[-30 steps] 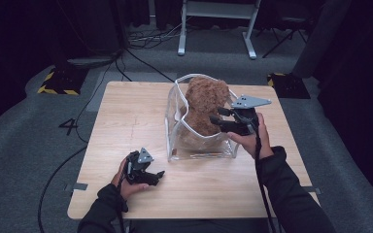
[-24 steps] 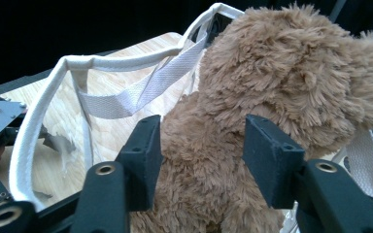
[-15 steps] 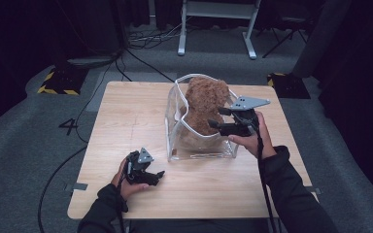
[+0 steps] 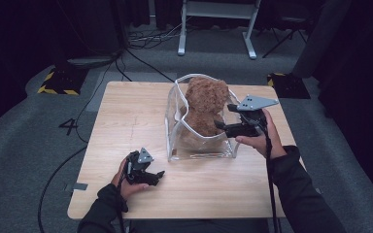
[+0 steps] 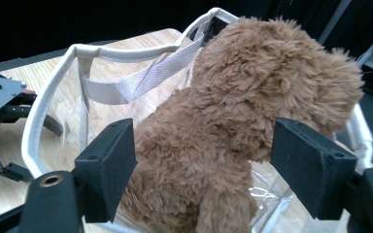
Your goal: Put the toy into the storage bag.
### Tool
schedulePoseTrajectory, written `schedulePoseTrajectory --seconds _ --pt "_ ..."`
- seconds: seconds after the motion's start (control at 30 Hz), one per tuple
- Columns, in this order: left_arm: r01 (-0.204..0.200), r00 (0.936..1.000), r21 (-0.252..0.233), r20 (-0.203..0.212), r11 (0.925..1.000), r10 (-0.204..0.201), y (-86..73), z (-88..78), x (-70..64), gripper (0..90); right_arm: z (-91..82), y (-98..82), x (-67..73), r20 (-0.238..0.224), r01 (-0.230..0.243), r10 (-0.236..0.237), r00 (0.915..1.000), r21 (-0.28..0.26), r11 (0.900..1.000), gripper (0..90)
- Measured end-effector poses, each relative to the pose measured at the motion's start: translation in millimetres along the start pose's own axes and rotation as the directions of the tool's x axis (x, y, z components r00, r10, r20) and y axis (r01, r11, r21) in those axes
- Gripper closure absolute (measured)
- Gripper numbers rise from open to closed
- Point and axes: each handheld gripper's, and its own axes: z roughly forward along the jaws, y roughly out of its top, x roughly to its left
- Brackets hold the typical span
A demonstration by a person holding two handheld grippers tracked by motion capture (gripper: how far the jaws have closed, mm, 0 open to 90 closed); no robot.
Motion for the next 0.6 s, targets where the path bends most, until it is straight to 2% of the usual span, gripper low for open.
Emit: schedulePoseTrajectory --seconds 0.37,0.6 --pt "0.0 1.0 0.001 -0.001 1.0 0.0 0.0 0.0 0.0 15.8 -15.5 -2.8 -0.3 0.047 0.049 -0.051 0.9976 0.041 0.998 25.3" --pt "-0.001 1.0 0.0 0.0 1.0 0.001 0.0 0.0 0.1 15.8 -23.4 -5.7 -0.5 0.06 0.058 -0.062 0.9963 0.055 0.997 25.2"
